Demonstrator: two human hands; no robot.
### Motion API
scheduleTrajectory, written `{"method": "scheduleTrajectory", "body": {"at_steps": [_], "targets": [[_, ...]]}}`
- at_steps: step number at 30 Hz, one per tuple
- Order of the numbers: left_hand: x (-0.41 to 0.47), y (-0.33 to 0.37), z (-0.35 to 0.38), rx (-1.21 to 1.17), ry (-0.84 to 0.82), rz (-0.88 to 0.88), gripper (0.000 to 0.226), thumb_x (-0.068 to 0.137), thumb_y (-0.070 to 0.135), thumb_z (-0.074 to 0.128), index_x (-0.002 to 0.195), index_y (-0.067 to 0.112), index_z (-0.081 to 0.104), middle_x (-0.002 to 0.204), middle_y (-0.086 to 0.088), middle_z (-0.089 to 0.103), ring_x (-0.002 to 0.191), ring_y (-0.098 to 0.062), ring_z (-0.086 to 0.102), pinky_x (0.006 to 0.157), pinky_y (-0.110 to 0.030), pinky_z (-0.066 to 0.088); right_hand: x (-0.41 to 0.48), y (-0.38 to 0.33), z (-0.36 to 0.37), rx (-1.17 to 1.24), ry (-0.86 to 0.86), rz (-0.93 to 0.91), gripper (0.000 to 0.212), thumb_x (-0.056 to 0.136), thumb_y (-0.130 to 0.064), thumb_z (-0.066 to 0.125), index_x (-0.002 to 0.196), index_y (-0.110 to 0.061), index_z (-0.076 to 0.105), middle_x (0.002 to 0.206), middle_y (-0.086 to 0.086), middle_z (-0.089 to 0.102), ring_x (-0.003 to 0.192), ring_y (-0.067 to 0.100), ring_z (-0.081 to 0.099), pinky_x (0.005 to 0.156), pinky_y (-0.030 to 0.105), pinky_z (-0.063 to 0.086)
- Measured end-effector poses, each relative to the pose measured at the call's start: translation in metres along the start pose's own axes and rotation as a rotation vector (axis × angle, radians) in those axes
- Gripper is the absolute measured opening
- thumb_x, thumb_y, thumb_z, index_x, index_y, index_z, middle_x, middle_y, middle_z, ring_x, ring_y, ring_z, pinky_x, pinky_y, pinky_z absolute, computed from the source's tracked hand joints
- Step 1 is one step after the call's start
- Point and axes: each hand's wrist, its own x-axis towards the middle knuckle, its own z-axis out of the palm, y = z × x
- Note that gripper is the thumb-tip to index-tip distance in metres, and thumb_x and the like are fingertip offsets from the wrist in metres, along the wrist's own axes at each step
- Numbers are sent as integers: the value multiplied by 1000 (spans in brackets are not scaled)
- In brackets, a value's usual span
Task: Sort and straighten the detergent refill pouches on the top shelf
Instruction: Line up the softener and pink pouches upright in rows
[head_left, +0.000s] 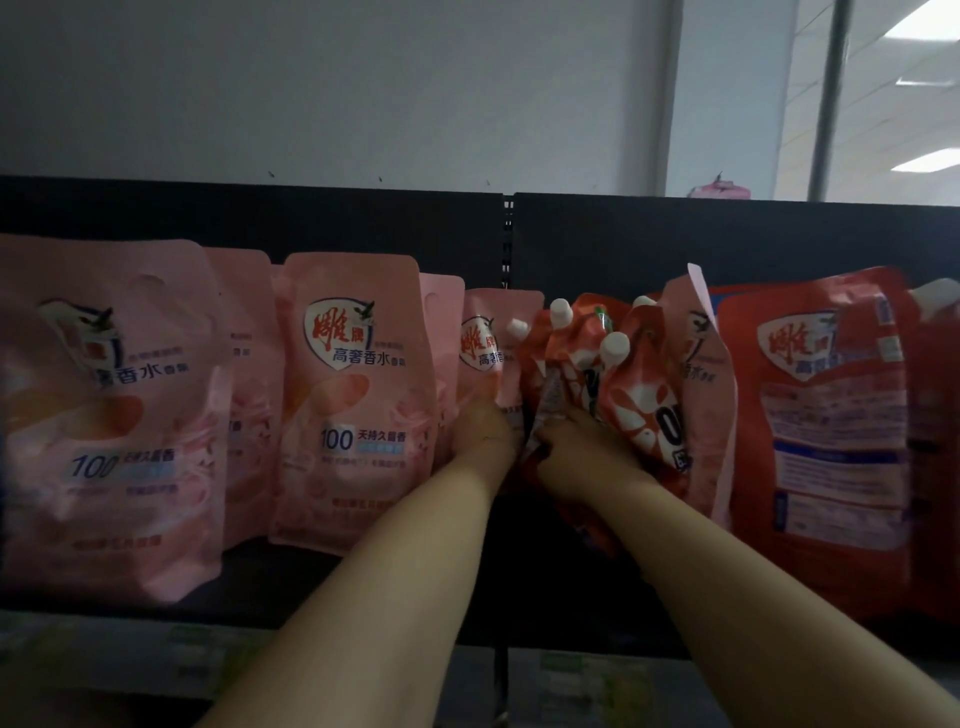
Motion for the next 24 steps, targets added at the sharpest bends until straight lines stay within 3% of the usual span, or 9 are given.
{"method": "scheduleTrajectory", "body": {"at_steps": [3, 5, 8, 11, 14, 18, 22, 24], "targets": [[-11, 4, -4, 71, -7, 67, 52, 92, 18, 61, 140, 27, 44, 127, -12, 59, 113, -30, 56, 83, -23, 37, 2, 0, 1, 10, -1, 16, 42, 82, -34, 53, 123, -25, 59, 136, 1, 47, 120, 23, 48, 97, 30, 41], [-20, 11, -9, 227, -34, 119, 55, 88, 18, 65, 139, 20, 45, 122, -13, 61, 110, -32, 57, 83, -31, 43, 2, 0, 2, 18, 18, 24, 36, 85, -30, 52, 120, -24, 60, 132, 1, 50, 114, 23, 52, 90, 29, 43], [-19, 12, -9, 353, -13, 140, 37, 84, 25, 68, 119, 14, 62, 107, -13, 68, 96, -31, 64, 76, -33, 48, 4, 2, 3, 27, 59, 24, 30, 86, -28, 53, 115, -23, 60, 128, 1, 51, 110, 22, 53, 81, 26, 39], [-17, 18, -20, 218, 65, 141, 22, 88, 17, 58, 108, 8, 63, 102, -16, 66, 93, -35, 64, 81, -38, 53, 3, 4, 2, 42, 72, 28, 27, 85, -30, 56, 111, -24, 61, 123, 0, 54, 105, 21, 55, 78, 26, 40], [-14, 29, -34, 97, 127, 202, 26, 96, 14, 39, 105, 5, 61, 99, -18, 63, 91, -36, 60, 79, -41, 47, 3, 5, 3, 83, 64, 54, 25, 85, -29, 56, 109, -24, 63, 117, 0, 57, 97, 21, 57, 76, 27, 45], [-12, 49, -51, -112, 139, 147, 40, 87, 37, 29, 112, 13, 49, 81, -6, 59, 77, -29, 61, 70, -39, 49, 2, 4, 2, 125, 98, 3, 27, 84, -29, 57, 110, -26, 62, 113, 0, 61, 93, 21, 60, 80, 34, 52], [-13, 60, -58, -149, 180, 152, 32, 98, 24, 30, 126, 18, 45, 82, -3, 54, 80, -25, 56, 72, -36, 43, 1, 3, 5, 149, 95, -43, 37, 84, -26, 59, 121, -25, 57, 117, -2, 62, 96, 19, 61, 82, 34, 53], [-19, 65, -61, -140, 212, 226, 25, 101, 22, 31, 113, 13, 51, 86, -6, 56, 84, -26, 58, 69, -33, 42, 2, 4, 7, 173, 100, -1, 30, 83, -27, 59, 112, -25, 62, 106, -1, 66, 86, 17, 64, 77, 34, 56]]}}
